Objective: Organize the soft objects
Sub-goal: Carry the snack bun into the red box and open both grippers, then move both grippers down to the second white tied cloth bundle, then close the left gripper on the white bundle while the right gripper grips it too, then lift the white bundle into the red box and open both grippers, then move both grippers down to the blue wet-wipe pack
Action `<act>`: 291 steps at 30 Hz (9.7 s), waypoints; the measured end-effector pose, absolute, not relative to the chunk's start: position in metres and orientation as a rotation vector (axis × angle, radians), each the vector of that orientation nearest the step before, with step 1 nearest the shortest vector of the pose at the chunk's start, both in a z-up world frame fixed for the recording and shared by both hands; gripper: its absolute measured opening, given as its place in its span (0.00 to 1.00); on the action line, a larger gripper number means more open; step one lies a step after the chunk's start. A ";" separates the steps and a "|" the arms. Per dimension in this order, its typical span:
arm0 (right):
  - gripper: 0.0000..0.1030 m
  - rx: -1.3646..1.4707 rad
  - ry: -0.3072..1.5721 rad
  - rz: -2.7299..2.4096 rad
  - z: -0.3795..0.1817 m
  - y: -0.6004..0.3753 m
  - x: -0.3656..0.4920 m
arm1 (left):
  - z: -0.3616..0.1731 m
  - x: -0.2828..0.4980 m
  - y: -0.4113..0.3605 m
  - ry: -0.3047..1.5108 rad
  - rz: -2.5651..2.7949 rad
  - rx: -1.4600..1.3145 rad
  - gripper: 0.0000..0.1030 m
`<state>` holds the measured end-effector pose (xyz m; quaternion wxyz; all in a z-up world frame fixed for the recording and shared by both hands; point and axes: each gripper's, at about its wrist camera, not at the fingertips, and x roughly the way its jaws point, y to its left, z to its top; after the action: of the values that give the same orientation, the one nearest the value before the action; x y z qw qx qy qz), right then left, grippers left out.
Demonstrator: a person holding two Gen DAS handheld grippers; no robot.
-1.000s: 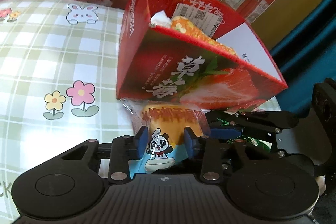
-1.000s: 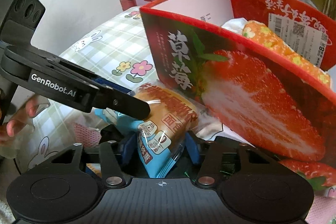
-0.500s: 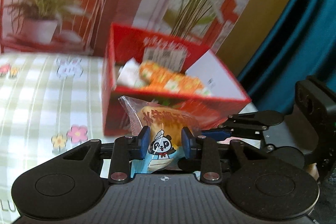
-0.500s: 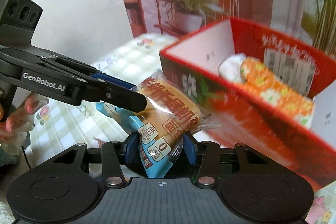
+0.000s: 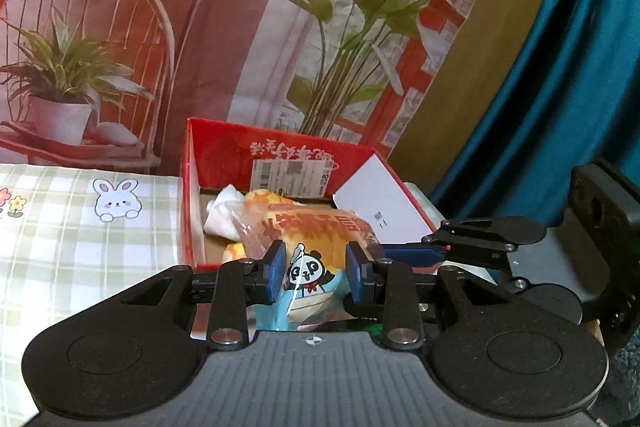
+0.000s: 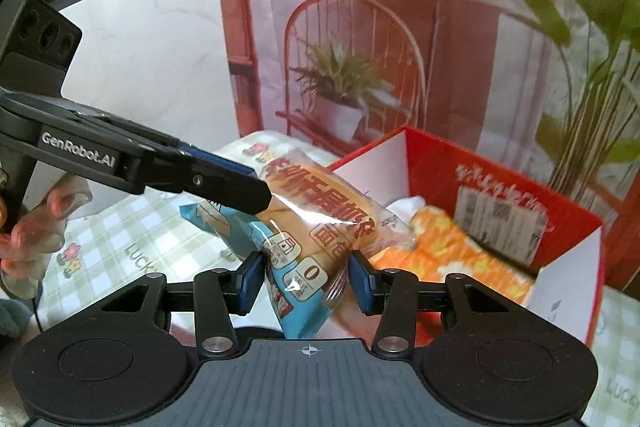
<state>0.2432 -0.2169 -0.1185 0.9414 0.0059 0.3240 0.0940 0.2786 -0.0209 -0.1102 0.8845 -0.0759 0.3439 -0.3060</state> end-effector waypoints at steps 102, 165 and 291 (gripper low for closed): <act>0.35 0.263 0.751 0.033 -0.208 -0.210 0.126 | -0.205 0.174 -0.007 0.910 -0.472 -0.089 0.60; 0.24 0.351 0.725 0.155 -0.214 -0.209 0.067 | -0.207 0.114 -0.001 0.861 -0.658 -0.194 0.24; 0.54 0.256 0.774 0.027 -0.224 -0.208 0.161 | -0.234 0.225 -0.027 0.958 -0.499 -0.164 0.69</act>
<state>0.1612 -0.2079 -0.2243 0.9180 0.1245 0.3764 0.0133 0.2252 -0.0273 -0.2344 0.8544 -0.0782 0.4557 -0.2371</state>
